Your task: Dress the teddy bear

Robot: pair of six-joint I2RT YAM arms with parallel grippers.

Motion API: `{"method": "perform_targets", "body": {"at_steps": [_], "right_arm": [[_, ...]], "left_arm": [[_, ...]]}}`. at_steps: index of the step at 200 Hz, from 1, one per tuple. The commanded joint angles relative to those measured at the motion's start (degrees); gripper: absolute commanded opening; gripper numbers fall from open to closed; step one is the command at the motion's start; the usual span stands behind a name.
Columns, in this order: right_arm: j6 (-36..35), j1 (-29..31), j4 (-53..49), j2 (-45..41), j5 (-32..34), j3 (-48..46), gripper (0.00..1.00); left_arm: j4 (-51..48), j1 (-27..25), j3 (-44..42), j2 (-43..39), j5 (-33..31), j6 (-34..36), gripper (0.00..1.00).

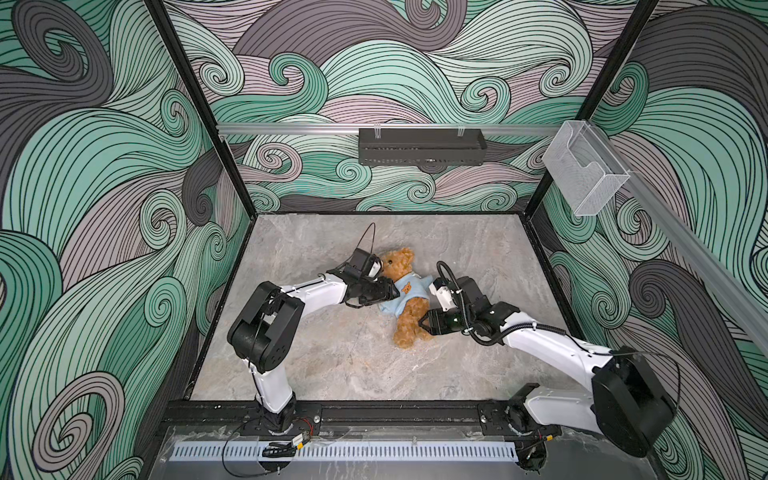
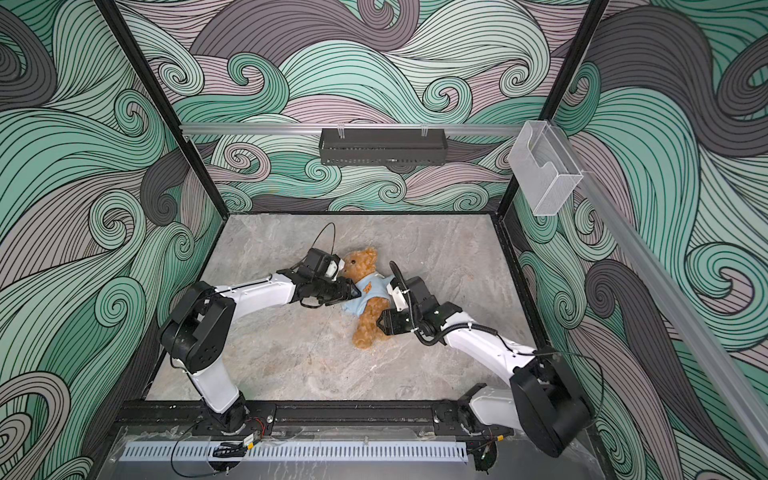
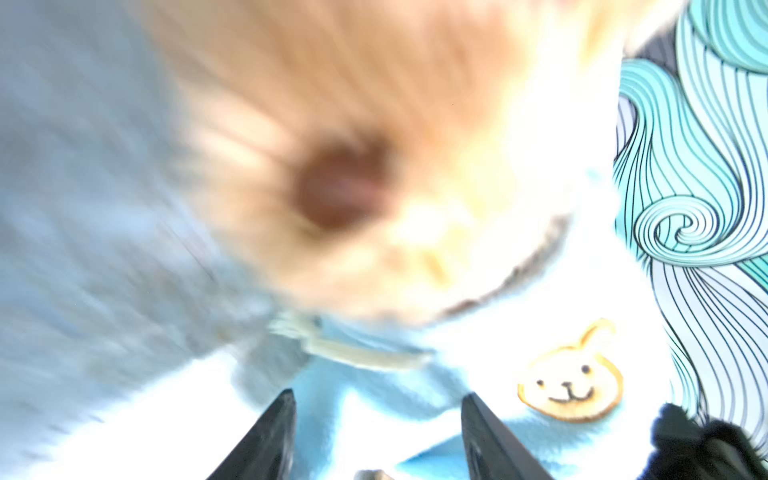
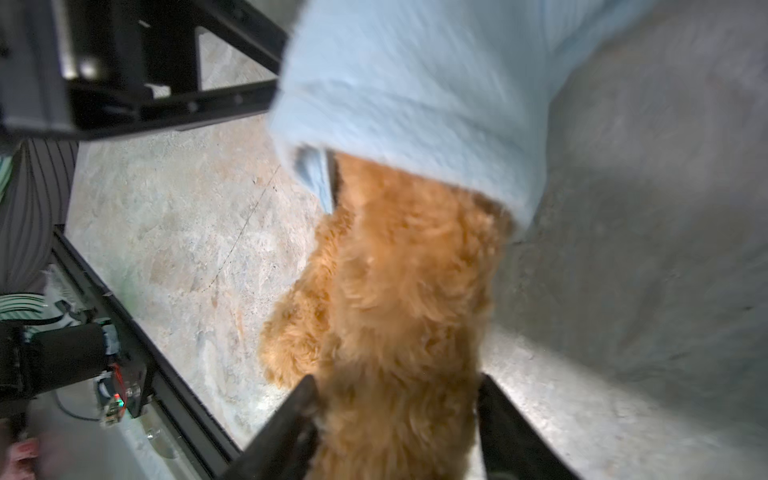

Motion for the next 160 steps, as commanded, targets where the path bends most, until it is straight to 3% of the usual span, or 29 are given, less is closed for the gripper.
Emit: {"method": "perform_targets", "body": {"at_steps": [1, 34, 63, 85, 123, 160], "right_arm": [[-10.59, 0.8, -5.79, -2.79, 8.97, 5.02, 0.73], [-24.88, 3.74, -2.73, -0.51, 14.3, 10.08, 0.82], [-45.02, 7.29, -0.78, 5.36, 11.67, 13.77, 0.81], [-57.14, 9.86, -2.19, 10.33, 13.46, 16.74, 0.79], [-69.68, 11.05, -3.35, 17.19, 14.18, 21.26, 0.76], [-75.0, 11.19, -7.68, 23.88, 15.95, 25.08, 0.7]], "left_arm": [[-3.72, 2.55, 1.62, -1.18, -1.12, 5.26, 0.68], [-5.2, 3.96, -1.97, -7.11, -4.51, 6.6, 0.72], [-5.63, 4.01, -6.2, -10.91, -6.07, 4.23, 0.72], [-7.09, 4.48, -8.85, -13.57, -8.33, 2.68, 0.72], [-8.67, 5.51, -11.52, -16.92, -9.33, 2.81, 0.72], [-10.0, 6.83, -13.08, -17.46, -9.86, 2.07, 0.72]]}}
